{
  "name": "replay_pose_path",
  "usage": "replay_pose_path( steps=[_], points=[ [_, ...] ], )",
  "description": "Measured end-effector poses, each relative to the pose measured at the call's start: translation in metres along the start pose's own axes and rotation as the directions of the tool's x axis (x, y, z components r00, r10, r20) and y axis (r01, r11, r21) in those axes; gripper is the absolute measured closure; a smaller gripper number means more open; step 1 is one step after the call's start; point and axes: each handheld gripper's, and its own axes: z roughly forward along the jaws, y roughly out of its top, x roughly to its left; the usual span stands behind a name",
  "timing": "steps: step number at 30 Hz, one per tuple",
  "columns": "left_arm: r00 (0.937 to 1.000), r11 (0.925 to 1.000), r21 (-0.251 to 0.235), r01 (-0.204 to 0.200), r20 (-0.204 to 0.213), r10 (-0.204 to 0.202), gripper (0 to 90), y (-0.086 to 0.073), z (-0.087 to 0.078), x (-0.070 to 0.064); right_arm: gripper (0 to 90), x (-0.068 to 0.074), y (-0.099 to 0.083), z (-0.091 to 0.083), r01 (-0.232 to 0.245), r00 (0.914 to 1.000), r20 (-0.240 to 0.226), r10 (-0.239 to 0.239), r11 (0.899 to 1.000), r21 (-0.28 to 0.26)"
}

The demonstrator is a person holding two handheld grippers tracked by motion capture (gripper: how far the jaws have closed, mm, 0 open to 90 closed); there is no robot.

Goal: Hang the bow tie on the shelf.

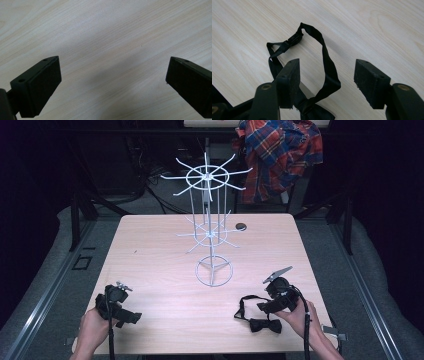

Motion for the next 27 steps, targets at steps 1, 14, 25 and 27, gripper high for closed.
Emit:
replay_pose_path(
  steps=[1,14,25,27],
  points=[
    [1.0,1.0,0.001,-0.001,-0.001,0.001,0.1,0.0,0.0,0.0,46.0,0.0,0.0,-0.001,0.017,0.9997,0.018,-0.017,1.0,0.009],
    [1.0,0.9998,0.016,-0.009,-0.001,0.009,1.2,0.0,0.001,-0.001,82.9,0.006,0.0,-0.002,0.058,0.9972,0.047,-0.059,0.998,0.015],
    [0.9999,0.9999,0.009,-0.011,-0.002,0.011,1.3,0.0,0.0,-0.001,86.7,0.015,0.002,-0.018,0.116,0.9926,0.045,-0.113,0.992,-0.059],
    [0.9999,0.9999,0.009,-0.011,-0.003,0.011,1.3,0.0,0.0,-0.001,86.7,0.016,0.003,-0.02,0.118,0.9923,0.044,-0.115,0.991,-0.068]
  ],
)
